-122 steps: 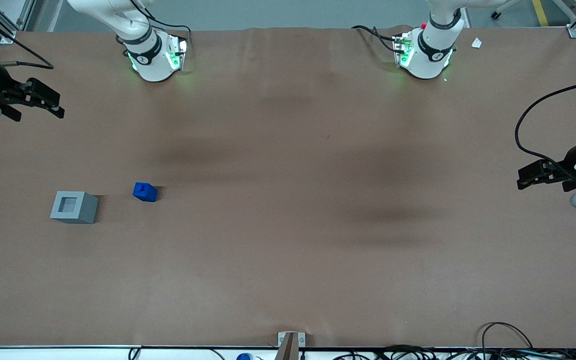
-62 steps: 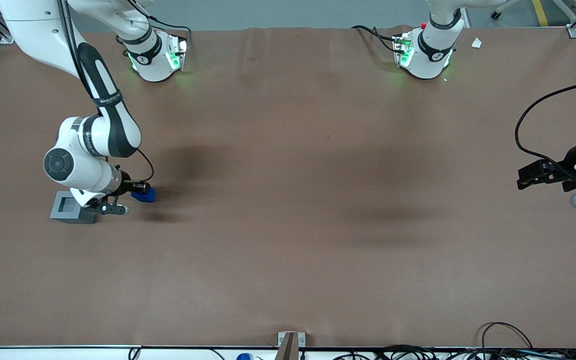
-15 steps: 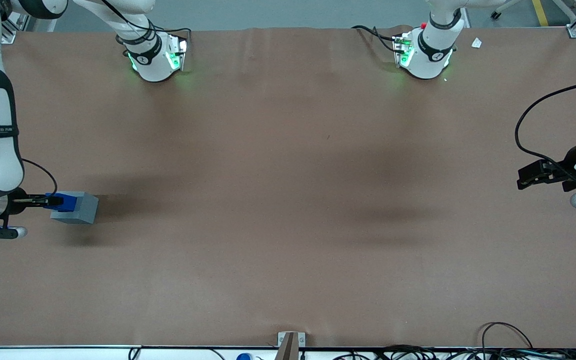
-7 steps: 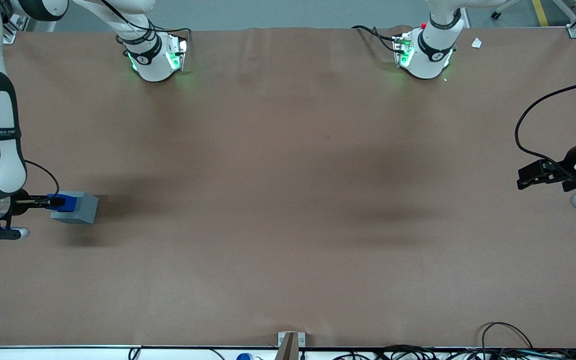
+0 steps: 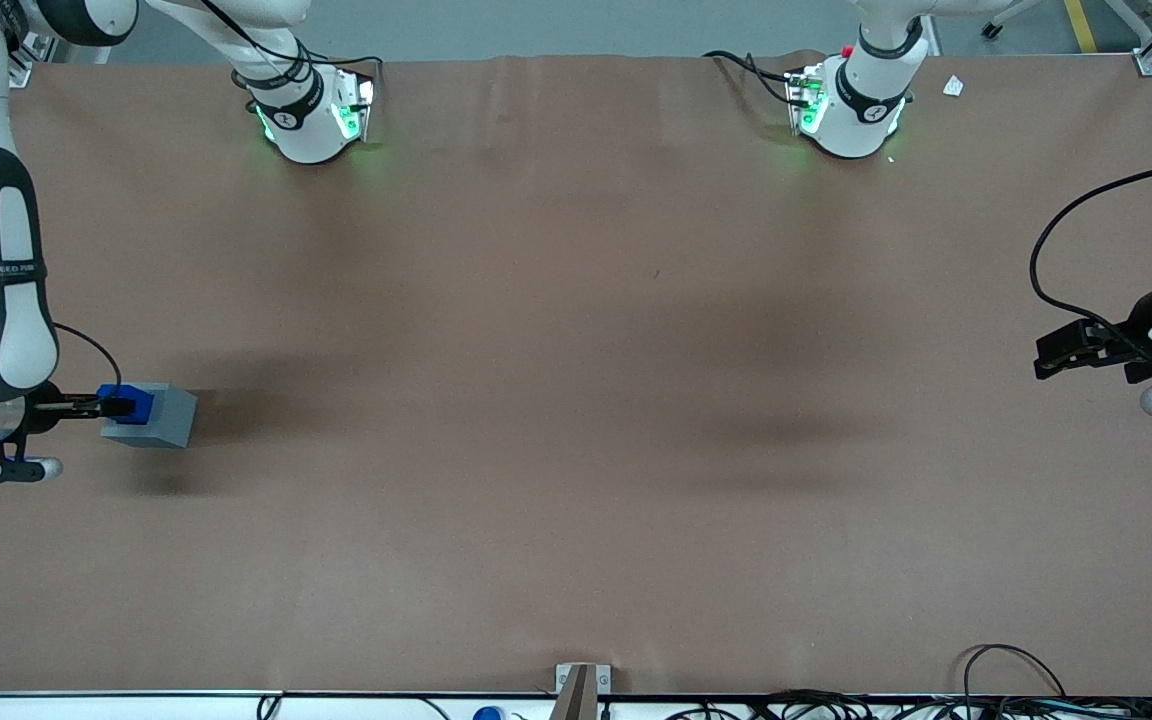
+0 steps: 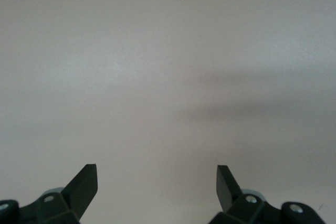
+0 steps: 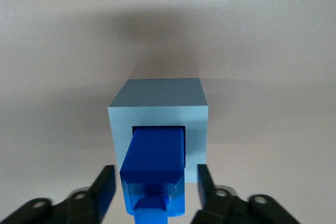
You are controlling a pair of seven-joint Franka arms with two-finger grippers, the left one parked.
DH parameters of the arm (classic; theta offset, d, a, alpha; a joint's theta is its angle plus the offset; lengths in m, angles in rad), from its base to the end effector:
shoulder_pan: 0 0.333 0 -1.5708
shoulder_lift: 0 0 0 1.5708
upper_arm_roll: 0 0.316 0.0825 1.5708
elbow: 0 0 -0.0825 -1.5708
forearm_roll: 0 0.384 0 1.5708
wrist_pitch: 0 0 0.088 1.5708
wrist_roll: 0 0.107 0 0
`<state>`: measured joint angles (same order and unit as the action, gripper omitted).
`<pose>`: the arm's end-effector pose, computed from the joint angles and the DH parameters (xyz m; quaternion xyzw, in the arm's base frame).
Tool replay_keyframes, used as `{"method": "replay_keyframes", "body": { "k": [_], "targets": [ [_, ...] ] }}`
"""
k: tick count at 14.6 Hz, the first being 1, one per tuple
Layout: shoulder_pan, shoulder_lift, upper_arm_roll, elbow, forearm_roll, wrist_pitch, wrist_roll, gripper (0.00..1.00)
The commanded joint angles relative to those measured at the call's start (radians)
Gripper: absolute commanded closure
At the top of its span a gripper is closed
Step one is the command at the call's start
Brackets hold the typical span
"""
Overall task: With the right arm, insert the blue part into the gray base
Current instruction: 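Open the right gripper and raise it away from the base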
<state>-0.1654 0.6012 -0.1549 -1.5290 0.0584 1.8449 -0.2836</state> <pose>0.6422 -0.1932 0.2893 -0.9899 0.0227 0.1377 0.0236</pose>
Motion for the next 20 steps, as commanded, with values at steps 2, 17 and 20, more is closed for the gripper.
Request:
{"method": "replay_keyframes", "body": {
  "k": [2,17,20],
  "targets": [
    [0.009,-0.040,0.012,0.007,-0.009,-0.045,0.003,0.00],
    [0.219,-0.507,0.017,-0.114,-0.005,-0.276,0.256,0.00],
    [0.291,-0.636,0.018,-0.195,-0.008,-0.279,0.343,0.00]
  ]
}}
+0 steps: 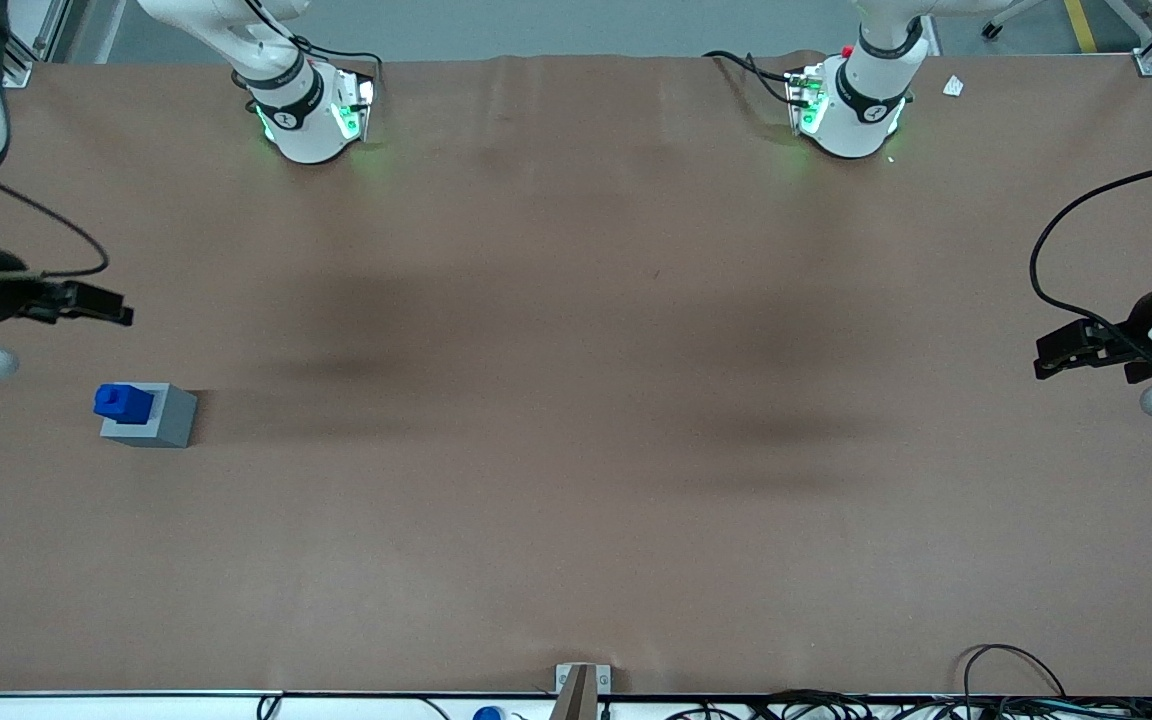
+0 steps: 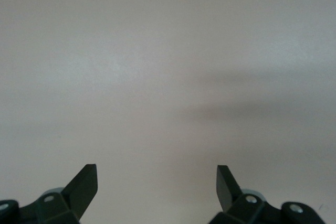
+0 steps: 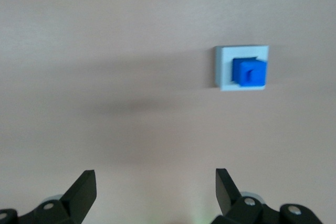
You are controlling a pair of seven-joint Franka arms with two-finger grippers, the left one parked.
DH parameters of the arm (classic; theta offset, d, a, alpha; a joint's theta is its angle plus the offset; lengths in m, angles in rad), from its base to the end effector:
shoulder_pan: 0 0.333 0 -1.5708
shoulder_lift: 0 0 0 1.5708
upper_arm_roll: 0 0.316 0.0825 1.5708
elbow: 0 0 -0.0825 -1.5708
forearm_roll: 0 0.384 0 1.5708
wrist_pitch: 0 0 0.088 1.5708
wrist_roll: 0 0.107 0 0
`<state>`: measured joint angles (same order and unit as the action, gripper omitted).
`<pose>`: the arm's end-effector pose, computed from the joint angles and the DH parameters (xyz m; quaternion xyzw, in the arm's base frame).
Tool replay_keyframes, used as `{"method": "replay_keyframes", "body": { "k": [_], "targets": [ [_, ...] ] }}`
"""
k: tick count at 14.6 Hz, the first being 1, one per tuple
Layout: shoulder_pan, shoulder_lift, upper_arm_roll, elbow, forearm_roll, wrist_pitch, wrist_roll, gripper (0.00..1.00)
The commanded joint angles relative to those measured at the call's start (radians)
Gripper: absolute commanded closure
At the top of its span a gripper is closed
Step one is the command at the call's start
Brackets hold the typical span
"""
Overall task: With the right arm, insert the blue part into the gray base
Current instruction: 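Open the right gripper and raise it away from the base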
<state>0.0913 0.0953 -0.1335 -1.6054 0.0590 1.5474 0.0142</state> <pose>0.5740 -0.0147 0.5532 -0.9964 0.0298 0.0758 0.0242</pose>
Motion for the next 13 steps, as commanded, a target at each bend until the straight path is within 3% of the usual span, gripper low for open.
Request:
{"method": "replay_keyframes", "body": {
  "k": [1,6,13],
  "targets": [
    [0.036,-0.164,-0.001,-0.137,-0.008,0.020,0.046,0.00],
    [0.047,-0.273,-0.001,-0.173,-0.010,0.017,0.052,0.00],
    [0.039,-0.270,-0.003,-0.131,-0.030,-0.026,0.044,0.00]
  ]
}}
